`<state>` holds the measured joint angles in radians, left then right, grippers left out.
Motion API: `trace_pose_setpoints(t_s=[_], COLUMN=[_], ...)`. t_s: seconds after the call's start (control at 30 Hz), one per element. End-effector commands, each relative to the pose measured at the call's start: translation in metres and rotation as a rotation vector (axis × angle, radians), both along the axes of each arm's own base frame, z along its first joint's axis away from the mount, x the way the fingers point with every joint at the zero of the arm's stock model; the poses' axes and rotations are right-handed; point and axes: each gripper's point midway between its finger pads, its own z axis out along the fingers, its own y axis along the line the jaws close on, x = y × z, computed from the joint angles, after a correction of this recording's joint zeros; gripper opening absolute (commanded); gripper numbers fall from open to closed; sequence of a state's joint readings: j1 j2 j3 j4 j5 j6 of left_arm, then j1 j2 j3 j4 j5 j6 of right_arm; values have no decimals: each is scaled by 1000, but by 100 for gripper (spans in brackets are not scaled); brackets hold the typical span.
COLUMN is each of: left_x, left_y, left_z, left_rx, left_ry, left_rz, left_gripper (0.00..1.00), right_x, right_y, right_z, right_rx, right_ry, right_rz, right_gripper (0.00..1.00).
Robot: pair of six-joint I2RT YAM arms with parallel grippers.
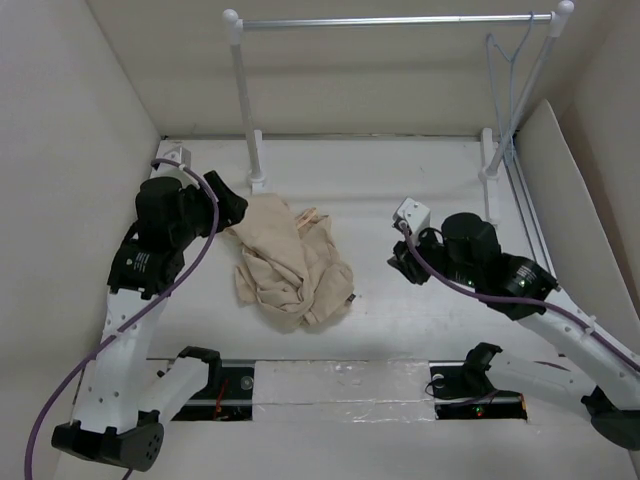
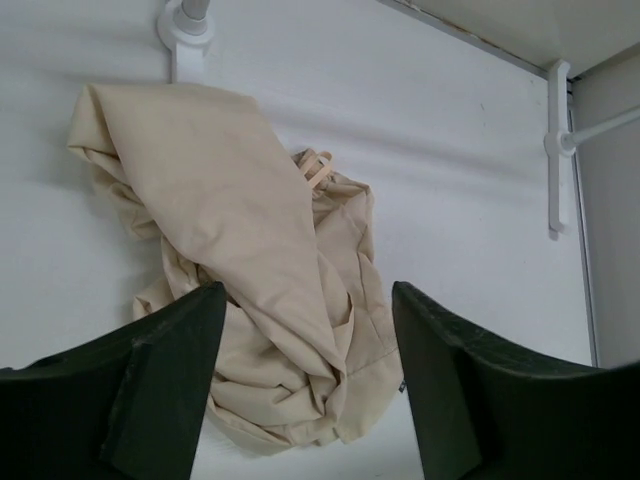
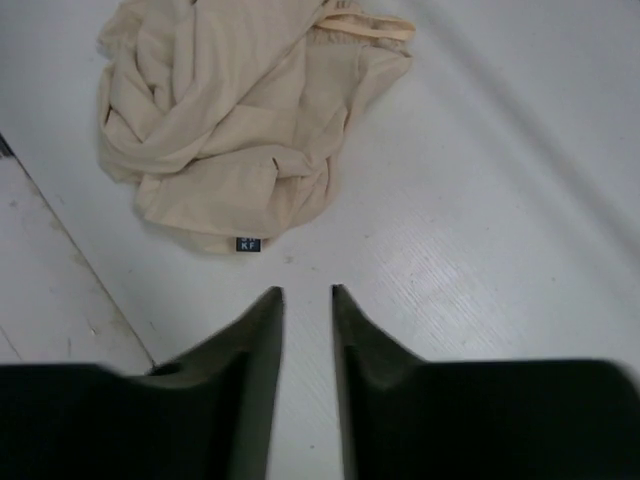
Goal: Place the trousers on the hanger
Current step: Flatten out the trousers at the center of the board.
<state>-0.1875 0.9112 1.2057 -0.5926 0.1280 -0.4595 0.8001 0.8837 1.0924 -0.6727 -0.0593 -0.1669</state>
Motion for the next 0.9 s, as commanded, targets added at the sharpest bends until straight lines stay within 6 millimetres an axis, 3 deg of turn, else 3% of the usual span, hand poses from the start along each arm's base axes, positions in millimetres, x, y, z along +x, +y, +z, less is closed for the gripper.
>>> trace_pose_setpoints(t_s=[0.0,0.03,0.07,0.23,0.27,0.37,0.4,0.43,0.57,0.8,0.87], left_x=[-3,-3,-2,2,4,10,11,12,30,55,63], left_y=[13,17,21,39,35,29,28,27,22,12,4], left_z=[5,3,-2,-39,-47,-84,-101,-112,-150,-200,-214], left_rx=[-6,-9,3,16,8,9,13,17,20,9,-19], left_ry=[-21,-11,3,93,115,202,239,265,344,402,423], left_rz=[80,110,133,261,254,237,236,235,241,226,187], left_gripper=[65,66,66,67,69,72,72,72,72,76,75], right_x=[-7,-7,-8,-4,-1,7,11,14,34,42,48], right_y=[8,9,13,25,29,48,54,62,85,112,118], right_z=[-15,-18,-21,-47,-45,-62,-66,-83,-110,-175,-180], right_rx=[14,18,27,4,14,22,26,4,-4,-34,-33], right_ry=[36,45,51,91,79,94,96,129,146,254,251], right_rz=[35,39,54,80,85,123,132,147,152,180,181], right_gripper=[29,18,0,1,24,73,79,85,87,82,59])
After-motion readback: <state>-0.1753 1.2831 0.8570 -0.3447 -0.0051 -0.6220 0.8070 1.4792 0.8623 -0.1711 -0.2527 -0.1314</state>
